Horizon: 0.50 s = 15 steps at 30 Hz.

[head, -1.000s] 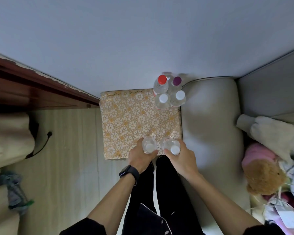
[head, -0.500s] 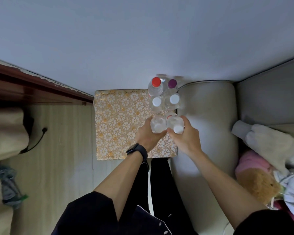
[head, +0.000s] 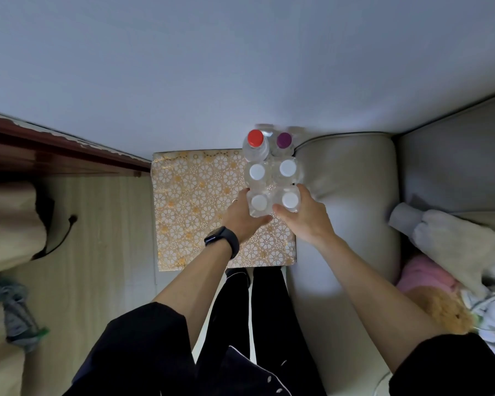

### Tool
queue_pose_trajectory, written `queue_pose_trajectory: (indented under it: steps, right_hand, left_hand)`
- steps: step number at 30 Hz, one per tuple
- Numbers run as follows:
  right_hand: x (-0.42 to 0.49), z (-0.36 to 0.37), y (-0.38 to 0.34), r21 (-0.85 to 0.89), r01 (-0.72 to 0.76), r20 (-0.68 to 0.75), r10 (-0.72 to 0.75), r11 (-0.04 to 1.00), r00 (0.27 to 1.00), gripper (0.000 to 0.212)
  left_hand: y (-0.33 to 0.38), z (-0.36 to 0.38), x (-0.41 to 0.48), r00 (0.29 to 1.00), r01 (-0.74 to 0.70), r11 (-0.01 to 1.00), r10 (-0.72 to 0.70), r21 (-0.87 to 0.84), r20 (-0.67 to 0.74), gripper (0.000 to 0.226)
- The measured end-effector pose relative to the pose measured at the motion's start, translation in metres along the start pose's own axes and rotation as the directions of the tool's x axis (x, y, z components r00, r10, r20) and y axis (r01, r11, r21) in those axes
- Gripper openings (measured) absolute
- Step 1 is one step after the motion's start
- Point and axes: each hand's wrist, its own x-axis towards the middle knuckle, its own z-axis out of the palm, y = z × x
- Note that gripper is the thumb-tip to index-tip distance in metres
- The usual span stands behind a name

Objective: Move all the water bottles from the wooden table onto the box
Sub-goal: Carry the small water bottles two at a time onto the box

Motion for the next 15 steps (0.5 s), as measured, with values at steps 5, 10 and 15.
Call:
queue_pose_trajectory:
  steps: [5, 10, 15]
  right_hand:
    - [0.0019, 0.0053, 0.0037, 0.111, -0.008, -0.023, 0.010, 0.994, 1.000, 0.064]
    - [0.0017, 0.0041, 0.0084, 0.143, -0.020, -0.037, 0.025, 0.989, 0.999, 0.051]
    - [0.0060, 0.0007, 0.0031, 0.092, -0.022, 0.009, 0.021, 0.996, 1.000, 0.063]
  left_hand:
    - [-0.0029, 0.0078, 0.0021, 0.998, -0.030, 1.000, 0.030, 0.008, -0.050, 0.066]
    - [-0.0031, 0.0101, 0.0045, 0.997, -0.038, 0.999, 0.038, 0.000, -0.068, 0.064]
    - [-0.0056, 0.0109, 0.0059, 0.998, -0.023, 1.000, 0.023, -0.002, -0.062, 0.064]
